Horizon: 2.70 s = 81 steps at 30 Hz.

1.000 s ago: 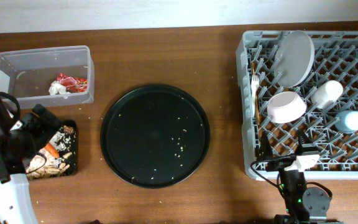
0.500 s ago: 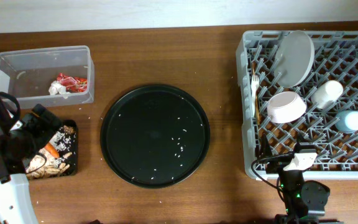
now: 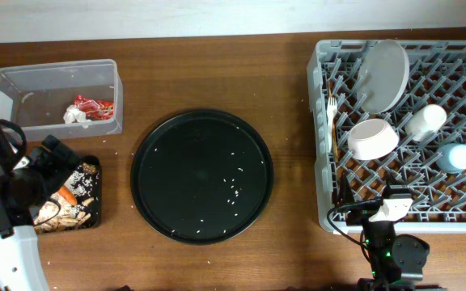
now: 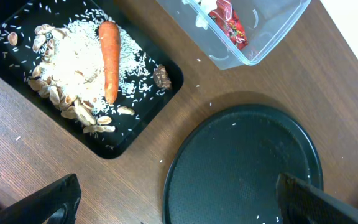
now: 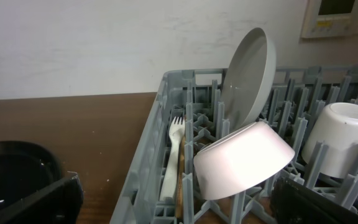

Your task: Sort waste into correct bins and load items into the dishwasher rack

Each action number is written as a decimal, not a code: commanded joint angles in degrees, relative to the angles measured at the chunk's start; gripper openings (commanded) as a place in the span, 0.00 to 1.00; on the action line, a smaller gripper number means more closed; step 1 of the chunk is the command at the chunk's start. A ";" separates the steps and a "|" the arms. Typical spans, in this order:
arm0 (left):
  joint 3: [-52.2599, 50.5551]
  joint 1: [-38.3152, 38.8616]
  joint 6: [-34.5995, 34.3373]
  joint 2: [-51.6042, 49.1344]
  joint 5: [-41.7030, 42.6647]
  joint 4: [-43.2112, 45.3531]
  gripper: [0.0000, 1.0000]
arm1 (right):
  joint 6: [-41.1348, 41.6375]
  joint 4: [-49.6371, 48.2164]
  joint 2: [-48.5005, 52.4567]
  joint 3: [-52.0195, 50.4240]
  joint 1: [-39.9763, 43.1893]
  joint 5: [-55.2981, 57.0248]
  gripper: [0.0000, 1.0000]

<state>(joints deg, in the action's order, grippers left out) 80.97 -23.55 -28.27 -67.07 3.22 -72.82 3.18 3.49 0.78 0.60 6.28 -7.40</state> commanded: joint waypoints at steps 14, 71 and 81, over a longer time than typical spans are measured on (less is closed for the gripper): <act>-42.34 17.11 32.98 30.49 3.72 40.11 0.99 | 0.04 0.39 -0.59 -0.28 -0.37 0.31 0.99; -80.48 22.01 33.09 66.77 2.29 68.67 0.99 | 0.04 0.39 -0.59 -0.28 -0.37 0.31 0.99; -80.48 22.01 33.09 66.77 2.29 68.67 0.99 | 0.04 0.39 -0.59 -0.28 -0.37 0.31 0.99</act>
<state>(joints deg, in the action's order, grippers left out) 0.84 -1.83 3.92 -0.84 5.93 -3.92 3.01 3.55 0.62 0.62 6.22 -7.40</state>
